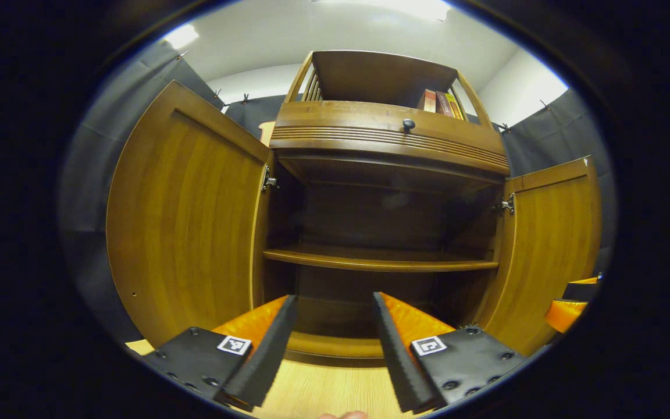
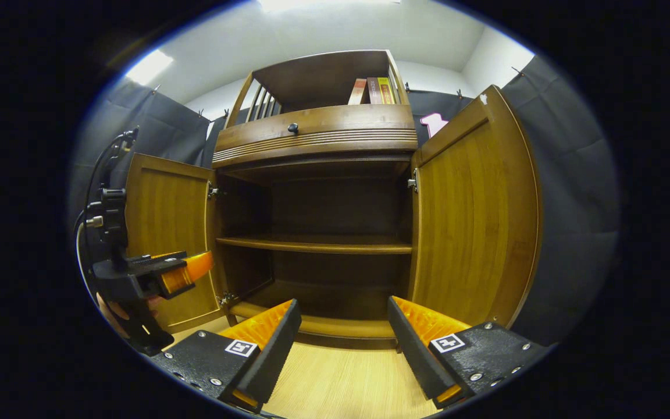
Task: Open the right door of the double-door shoe cabinet with the right hand, and open the left door with the left hand.
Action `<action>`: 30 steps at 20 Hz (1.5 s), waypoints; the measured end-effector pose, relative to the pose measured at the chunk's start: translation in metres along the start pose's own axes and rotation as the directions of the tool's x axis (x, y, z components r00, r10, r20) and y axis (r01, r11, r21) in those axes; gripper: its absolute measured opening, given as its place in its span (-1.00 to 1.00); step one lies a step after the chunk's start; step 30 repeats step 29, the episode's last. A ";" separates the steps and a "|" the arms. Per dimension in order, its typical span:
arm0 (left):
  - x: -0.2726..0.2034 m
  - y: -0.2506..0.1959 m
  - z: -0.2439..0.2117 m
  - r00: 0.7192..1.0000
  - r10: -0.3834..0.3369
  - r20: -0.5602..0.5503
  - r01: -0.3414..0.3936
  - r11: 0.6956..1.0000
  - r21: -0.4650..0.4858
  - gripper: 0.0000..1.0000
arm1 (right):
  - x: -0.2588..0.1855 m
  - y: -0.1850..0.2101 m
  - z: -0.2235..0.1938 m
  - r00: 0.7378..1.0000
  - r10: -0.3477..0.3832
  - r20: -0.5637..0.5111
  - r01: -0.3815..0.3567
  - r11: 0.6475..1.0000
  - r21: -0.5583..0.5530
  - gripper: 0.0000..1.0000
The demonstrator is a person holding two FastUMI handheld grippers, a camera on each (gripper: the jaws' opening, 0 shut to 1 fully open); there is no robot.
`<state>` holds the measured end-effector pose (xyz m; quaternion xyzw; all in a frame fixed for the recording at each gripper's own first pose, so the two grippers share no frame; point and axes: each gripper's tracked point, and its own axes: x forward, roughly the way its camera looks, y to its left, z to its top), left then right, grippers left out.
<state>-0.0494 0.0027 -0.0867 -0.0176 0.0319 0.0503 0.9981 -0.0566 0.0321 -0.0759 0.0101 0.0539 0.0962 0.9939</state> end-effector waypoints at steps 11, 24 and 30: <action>0.005 0.020 0.011 0.996 0.080 0.028 -0.082 0.995 0.048 0.97 | 0.022 0.011 -0.007 0.999 0.054 -0.002 -0.054 0.996 0.071 0.85; 0.016 0.021 0.011 0.997 0.069 0.033 -0.070 0.998 0.012 0.92 | 0.024 -0.005 -0.008 1.000 0.013 0.002 -0.013 0.998 0.063 0.86; 0.017 0.021 0.007 0.997 0.071 0.022 -0.071 0.997 0.007 0.92 | 0.026 -0.003 -0.012 1.000 0.018 -0.007 -0.017 0.998 0.058 0.86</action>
